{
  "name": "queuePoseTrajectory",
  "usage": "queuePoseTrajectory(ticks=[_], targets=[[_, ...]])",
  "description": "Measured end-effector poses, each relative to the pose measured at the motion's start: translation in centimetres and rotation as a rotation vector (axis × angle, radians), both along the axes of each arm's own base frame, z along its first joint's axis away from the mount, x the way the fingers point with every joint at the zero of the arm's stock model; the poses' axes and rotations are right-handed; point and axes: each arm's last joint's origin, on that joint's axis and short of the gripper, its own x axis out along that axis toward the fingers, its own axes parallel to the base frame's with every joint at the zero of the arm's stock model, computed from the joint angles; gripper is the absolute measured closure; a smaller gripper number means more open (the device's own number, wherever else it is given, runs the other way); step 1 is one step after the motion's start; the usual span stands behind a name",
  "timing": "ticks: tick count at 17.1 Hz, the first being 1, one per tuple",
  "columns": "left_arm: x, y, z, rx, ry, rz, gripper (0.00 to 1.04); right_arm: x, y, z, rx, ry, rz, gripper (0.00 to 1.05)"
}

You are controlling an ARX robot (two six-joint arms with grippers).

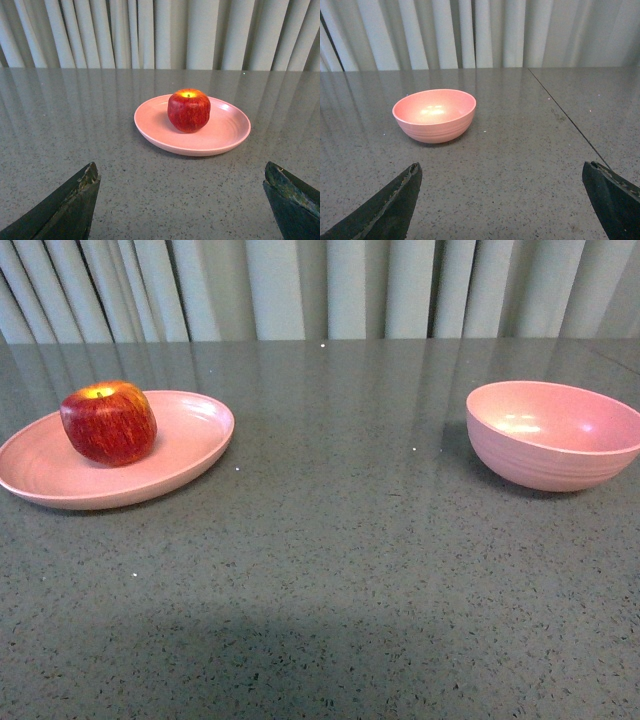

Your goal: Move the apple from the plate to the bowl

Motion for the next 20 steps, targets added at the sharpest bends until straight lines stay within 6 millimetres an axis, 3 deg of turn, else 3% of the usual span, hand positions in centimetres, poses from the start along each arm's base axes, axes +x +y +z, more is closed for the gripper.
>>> queuePoseTrajectory(ticks=[20], targets=[[0.0,0.0,0.0,0.0,0.0,0.0,0.07,0.0,0.0,0.0,0.0,0.0,0.0,0.07]])
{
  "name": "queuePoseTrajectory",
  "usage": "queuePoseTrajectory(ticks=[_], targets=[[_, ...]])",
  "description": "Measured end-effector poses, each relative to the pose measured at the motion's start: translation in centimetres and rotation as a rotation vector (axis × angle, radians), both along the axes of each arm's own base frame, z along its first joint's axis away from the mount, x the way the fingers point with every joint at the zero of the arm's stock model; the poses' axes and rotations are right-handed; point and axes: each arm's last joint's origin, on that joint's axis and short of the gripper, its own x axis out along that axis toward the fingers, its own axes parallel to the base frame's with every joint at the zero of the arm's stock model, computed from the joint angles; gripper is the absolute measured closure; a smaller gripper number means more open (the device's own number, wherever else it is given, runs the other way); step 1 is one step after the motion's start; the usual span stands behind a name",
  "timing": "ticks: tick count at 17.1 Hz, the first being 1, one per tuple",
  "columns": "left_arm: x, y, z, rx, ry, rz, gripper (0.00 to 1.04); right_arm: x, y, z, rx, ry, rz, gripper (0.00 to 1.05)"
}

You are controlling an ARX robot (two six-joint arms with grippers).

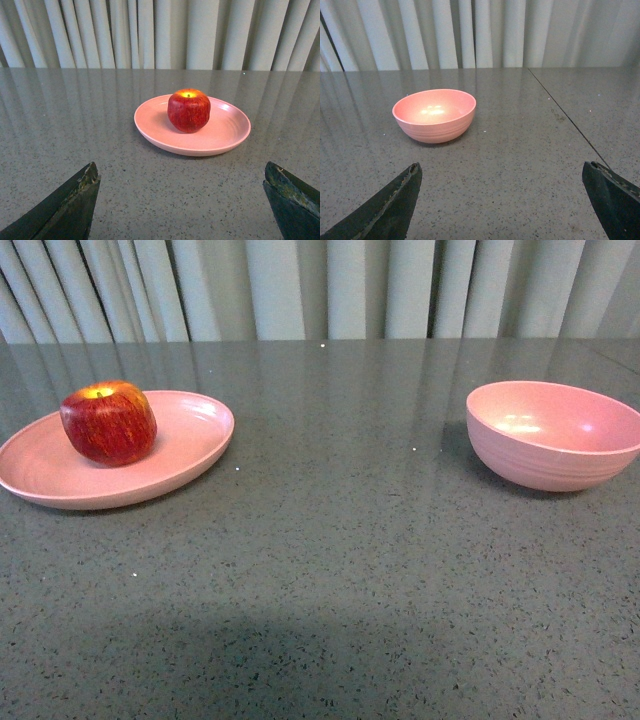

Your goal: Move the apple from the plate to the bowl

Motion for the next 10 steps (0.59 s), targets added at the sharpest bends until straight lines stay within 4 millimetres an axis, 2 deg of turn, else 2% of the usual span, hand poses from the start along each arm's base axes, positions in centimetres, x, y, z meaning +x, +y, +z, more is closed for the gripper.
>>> queuePoseTrajectory(ticks=[10], targets=[[0.0,0.0,0.0,0.0,0.0,0.0,0.07,0.0,0.0,0.0,0.0,0.0,0.0,0.07]])
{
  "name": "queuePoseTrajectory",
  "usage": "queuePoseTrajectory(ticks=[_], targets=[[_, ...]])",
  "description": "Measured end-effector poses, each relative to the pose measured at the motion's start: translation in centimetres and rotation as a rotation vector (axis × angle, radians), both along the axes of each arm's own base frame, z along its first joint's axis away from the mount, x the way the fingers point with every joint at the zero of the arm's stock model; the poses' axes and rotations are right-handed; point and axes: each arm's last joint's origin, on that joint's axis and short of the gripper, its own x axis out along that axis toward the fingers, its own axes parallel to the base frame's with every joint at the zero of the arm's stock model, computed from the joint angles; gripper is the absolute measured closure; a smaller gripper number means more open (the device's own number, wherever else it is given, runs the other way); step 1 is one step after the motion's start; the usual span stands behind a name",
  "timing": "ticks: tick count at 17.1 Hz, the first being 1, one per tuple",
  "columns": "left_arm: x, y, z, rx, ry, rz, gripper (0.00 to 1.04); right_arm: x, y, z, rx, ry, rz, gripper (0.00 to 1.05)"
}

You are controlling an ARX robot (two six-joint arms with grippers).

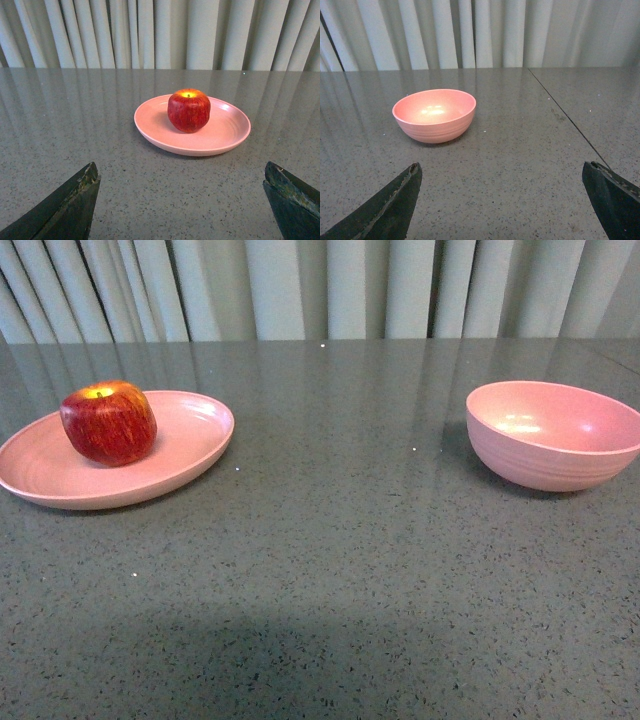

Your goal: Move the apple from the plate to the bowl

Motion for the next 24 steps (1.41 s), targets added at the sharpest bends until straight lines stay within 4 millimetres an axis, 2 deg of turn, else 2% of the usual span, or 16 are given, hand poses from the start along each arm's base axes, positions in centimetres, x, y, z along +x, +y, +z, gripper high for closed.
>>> queuePoseTrajectory(ticks=[1,3,7,8,12,14,15,17,19,20,22,24], targets=[[0.0,0.0,0.0,0.0,0.0,0.0,0.07,0.0,0.0,0.0,0.0,0.003,0.0,0.07],[0.0,0.0,0.0,0.0,0.0,0.0,0.07,0.3,0.1,-0.4,0.06,0.124,-0.016,0.07],[0.0,0.0,0.0,0.0,0.0,0.0,0.07,1.1,0.5,3.6,0.084,-0.007,0.001,0.07],[0.0,0.0,0.0,0.0,0.0,0.0,0.07,2.0,0.6,4.8,0.083,-0.028,0.005,0.07],[0.0,0.0,0.0,0.0,0.0,0.0,0.07,3.2,0.6,5.7,0.08,-0.025,0.02,0.07],[0.0,0.0,0.0,0.0,0.0,0.0,0.07,6.2,0.4,8.5,0.075,-0.036,0.036,0.07],[0.0,0.0,0.0,0.0,0.0,0.0,0.07,8.4,0.4,10.1,0.071,-0.019,0.048,0.07],[0.0,0.0,0.0,0.0,0.0,0.0,0.07,12.7,0.3,11.2,0.072,0.074,0.06,0.07],[0.0,0.0,0.0,0.0,0.0,0.0,0.07,17.1,0.3,10.8,0.082,0.228,0.079,0.07],[0.0,0.0,0.0,0.0,0.0,0.0,0.07,20.0,0.3,10.2,0.088,0.321,0.074,0.07],[0.0,0.0,0.0,0.0,0.0,0.0,0.07,23.1,0.4,9.3,0.086,0.416,0.052,0.07],[0.0,0.0,0.0,0.0,0.0,0.0,0.07,25.3,0.6,8.2,0.081,0.503,0.022,0.07]])
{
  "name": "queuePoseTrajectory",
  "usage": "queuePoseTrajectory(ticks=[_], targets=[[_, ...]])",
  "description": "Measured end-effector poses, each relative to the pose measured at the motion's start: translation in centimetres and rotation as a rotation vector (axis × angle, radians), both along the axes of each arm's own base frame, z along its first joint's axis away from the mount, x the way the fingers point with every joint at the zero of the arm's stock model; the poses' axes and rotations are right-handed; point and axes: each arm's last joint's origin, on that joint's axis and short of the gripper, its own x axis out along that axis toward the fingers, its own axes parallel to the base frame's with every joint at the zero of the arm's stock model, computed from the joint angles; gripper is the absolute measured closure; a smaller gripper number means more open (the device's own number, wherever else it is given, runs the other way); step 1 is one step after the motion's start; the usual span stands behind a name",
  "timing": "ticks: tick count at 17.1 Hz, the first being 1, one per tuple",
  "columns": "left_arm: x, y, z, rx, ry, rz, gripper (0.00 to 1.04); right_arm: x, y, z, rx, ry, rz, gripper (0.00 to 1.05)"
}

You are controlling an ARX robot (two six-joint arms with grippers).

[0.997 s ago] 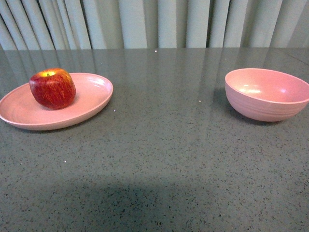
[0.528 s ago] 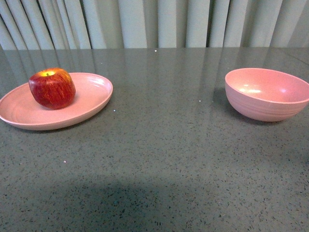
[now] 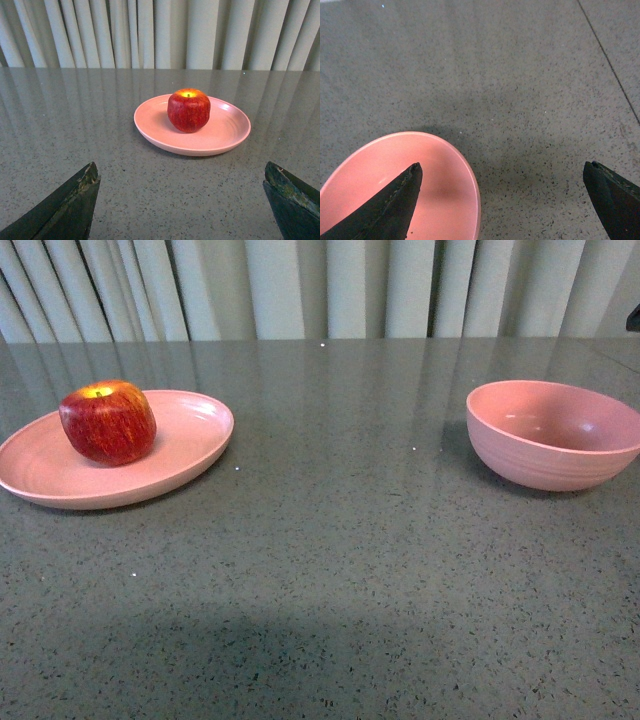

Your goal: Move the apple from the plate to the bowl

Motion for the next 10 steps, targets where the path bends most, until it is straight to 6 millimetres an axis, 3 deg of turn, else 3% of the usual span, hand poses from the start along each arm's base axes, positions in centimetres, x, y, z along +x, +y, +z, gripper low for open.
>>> queuePoseTrajectory(ticks=[3,10], targets=[[0.0,0.0,0.0,0.0,0.0,0.0,0.07,1.6,0.6,-2.0,-0.021,0.089,-0.01,0.07],[0.0,0.0,0.0,0.0,0.0,0.0,0.07,3.2,1.1,-5.8,-0.029,0.208,-0.024,0.07]])
